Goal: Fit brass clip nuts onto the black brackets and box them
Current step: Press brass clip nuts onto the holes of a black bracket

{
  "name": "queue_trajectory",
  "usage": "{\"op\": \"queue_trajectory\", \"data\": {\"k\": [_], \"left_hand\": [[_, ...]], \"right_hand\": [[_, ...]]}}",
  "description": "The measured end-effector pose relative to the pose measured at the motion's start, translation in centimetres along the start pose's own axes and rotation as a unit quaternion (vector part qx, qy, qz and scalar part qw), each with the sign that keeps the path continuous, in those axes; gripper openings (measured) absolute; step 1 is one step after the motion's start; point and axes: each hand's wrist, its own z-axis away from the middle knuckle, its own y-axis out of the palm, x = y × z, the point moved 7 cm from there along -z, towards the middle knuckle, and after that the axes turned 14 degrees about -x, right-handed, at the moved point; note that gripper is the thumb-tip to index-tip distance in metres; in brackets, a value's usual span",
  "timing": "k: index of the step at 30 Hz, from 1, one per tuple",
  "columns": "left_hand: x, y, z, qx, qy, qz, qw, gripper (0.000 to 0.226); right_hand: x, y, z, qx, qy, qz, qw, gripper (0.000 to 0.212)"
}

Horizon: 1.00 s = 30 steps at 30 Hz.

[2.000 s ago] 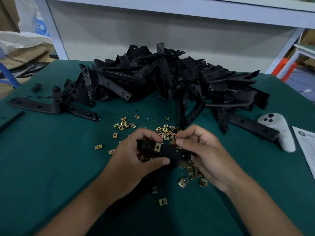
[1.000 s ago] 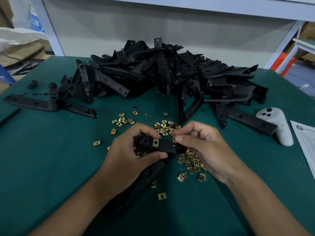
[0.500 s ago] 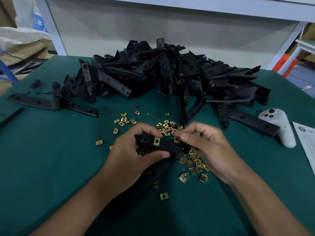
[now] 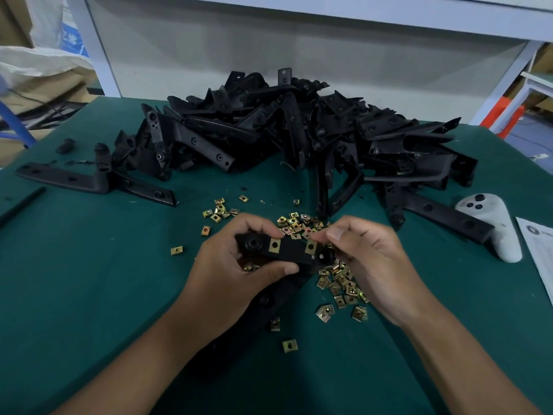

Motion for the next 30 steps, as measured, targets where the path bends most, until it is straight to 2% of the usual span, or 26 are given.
{"op": "queue_trajectory", "data": {"k": [7, 11, 14, 18, 24, 27, 30], "left_hand": [[-0.1, -0.4, -0.1, -0.013, 0.006, -0.007, 1.0, 0.035], [-0.4, -0.3, -0.3, -0.036, 0.01, 0.031, 0.999, 0.034], [-0.4, -0.3, -0.1, -0.042, 0.005, 0.055, 0.998, 0.04], [0.2, 0.0, 0.1, -0.019, -0.023, 0.074, 0.997, 0.06], [0.3, 0.5, 0.8, 0.048, -0.045, -0.046, 0.997, 0.033], [-0.2, 0.6, 1.0, 0.046, -0.046, -0.099, 0.993, 0.025], [-1.3, 1.8, 1.7, 0.044, -0.062, -0.104, 0.992, 0.022]], "right_hand": [[0.2, 0.6, 0.5, 0.035, -0.02, 0.016, 0.999, 0.018], [0.3, 1.1, 0.7, 0.05, -0.05, 0.041, 0.997, 0.031], [0.5, 0.5, 0.4, -0.012, -0.106, 0.086, 0.991, 0.033], [2.7, -0.8, 0.7, -0.073, -0.201, 0.116, 0.97, 0.03], [7.4, -4.8, 1.7, -0.209, -0.279, 0.129, 0.928, 0.029], [9.6, -7.5, 3.5, -0.263, -0.301, 0.176, 0.9, 0.029], [10.7, -9.9, 7.7, -0.302, -0.312, 0.227, 0.872, 0.028]]}}
